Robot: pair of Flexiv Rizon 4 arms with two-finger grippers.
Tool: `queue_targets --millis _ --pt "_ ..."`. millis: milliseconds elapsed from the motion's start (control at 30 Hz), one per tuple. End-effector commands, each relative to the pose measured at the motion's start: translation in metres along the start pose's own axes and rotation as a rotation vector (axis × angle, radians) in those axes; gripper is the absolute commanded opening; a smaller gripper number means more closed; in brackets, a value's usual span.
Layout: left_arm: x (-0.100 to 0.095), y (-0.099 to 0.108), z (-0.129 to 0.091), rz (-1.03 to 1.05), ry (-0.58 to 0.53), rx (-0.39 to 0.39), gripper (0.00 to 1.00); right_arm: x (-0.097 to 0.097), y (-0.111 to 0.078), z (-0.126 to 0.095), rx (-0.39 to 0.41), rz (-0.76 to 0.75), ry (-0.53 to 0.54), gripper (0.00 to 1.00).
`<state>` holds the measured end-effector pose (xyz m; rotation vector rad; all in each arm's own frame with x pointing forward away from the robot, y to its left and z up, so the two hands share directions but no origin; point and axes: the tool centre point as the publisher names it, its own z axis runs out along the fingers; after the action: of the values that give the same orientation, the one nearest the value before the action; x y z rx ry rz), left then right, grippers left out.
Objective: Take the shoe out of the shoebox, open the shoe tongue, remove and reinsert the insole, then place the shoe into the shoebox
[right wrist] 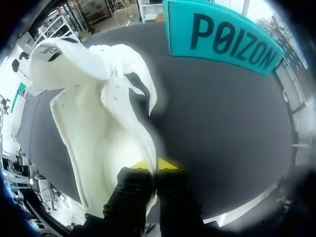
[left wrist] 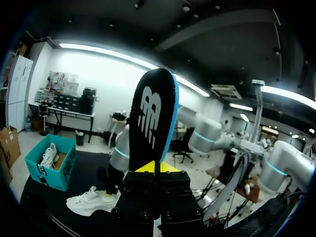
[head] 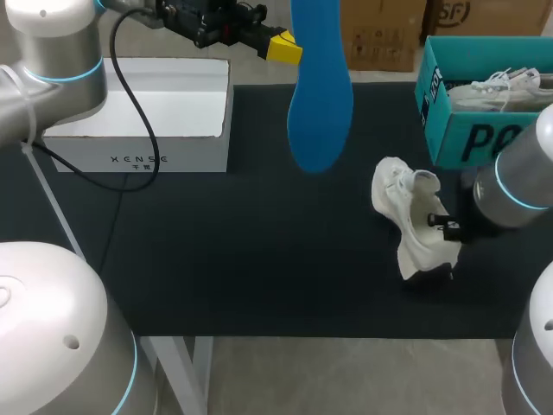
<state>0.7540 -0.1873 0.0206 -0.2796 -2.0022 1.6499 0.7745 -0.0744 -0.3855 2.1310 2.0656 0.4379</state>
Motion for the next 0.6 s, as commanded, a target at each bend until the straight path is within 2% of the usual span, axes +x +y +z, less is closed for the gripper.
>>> queue_targets --millis 33,367,400,433,600 --pt "0.000 0.000 0.000 0.000 0.000 -0.003 0.00 0.009 0.001 0.021 0.013 0.008 -0.003 0.00" --pt "0.000 0.000 0.000 0.000 0.000 -0.003 0.00 0.016 -0.006 0.040 0.066 0.020 0.009 0.00" --pt "0.000 0.000 0.000 0.000 0.000 -0.003 0.00 0.017 -0.006 0.038 0.071 0.023 0.010 0.21" --pt "0.000 0.000 0.000 0.000 0.000 -0.003 0.00 0.018 -0.006 0.035 0.072 0.023 0.011 1.00" --pt "0.000 0.000 0.000 0.000 0.000 -0.003 0.00 0.016 0.003 0.000 0.049 0.010 0.055 1.00"
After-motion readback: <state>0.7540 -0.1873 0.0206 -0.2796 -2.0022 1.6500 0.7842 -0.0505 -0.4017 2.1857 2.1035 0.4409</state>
